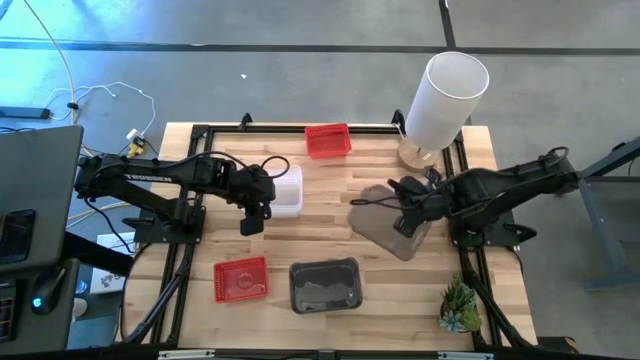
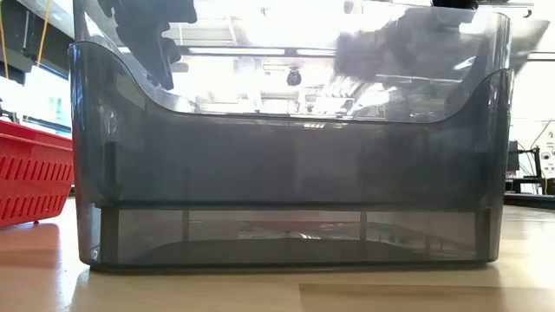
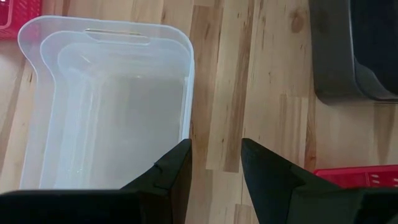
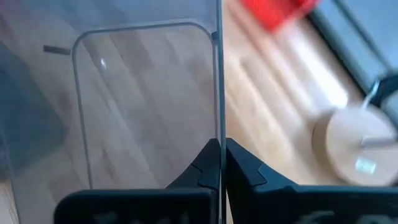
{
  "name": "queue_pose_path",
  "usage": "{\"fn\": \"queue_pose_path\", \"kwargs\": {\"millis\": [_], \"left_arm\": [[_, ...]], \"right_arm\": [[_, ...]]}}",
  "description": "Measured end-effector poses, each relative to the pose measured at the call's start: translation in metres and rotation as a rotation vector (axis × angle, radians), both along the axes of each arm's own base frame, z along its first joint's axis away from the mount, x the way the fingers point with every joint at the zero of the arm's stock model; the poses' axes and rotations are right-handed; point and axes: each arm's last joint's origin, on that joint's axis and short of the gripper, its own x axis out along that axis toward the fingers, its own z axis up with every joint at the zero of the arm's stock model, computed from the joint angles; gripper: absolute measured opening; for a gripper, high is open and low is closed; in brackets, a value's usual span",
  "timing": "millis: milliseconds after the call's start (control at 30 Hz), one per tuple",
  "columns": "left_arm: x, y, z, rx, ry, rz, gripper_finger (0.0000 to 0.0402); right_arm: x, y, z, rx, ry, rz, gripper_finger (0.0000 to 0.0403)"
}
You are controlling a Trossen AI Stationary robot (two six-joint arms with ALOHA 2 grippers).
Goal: Stack baskets by color
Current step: Stack the right black transparent bin on the black transparent bin
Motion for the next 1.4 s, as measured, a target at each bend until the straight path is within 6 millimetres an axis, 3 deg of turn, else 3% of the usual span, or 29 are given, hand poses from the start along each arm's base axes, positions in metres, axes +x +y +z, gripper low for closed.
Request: {"fn": "queue_pose_path", "kwargs": {"millis": [267, 567, 767, 1400], "left_arm": [[-0.001, 0.000, 0.000, -0.001, 0.009, 0.001, 0.0125], [-0.001, 0.000, -0.001, -0.022, 0.008, 0.044, 0.0125], [-0.001, 0.000, -0.001, -0.026, 0.007, 0.052, 0.0125], [-0.002, 0.000, -0.001, -0.038, 0.017, 0.074, 0.0125]], "right_arm": [[0.013, -0.004, 0.042, -0.082, -0.175, 0.158, 0.0000], [0.037, -0.004, 0.058, -0.076, -0.359, 0.381, 0.0000], [0.064, 0.002, 0.050, -0.007, -0.399, 0.480, 0.0000], [0.147, 0.026, -0.012, 0.259, -0.207, 0.546, 0.0000]]}}
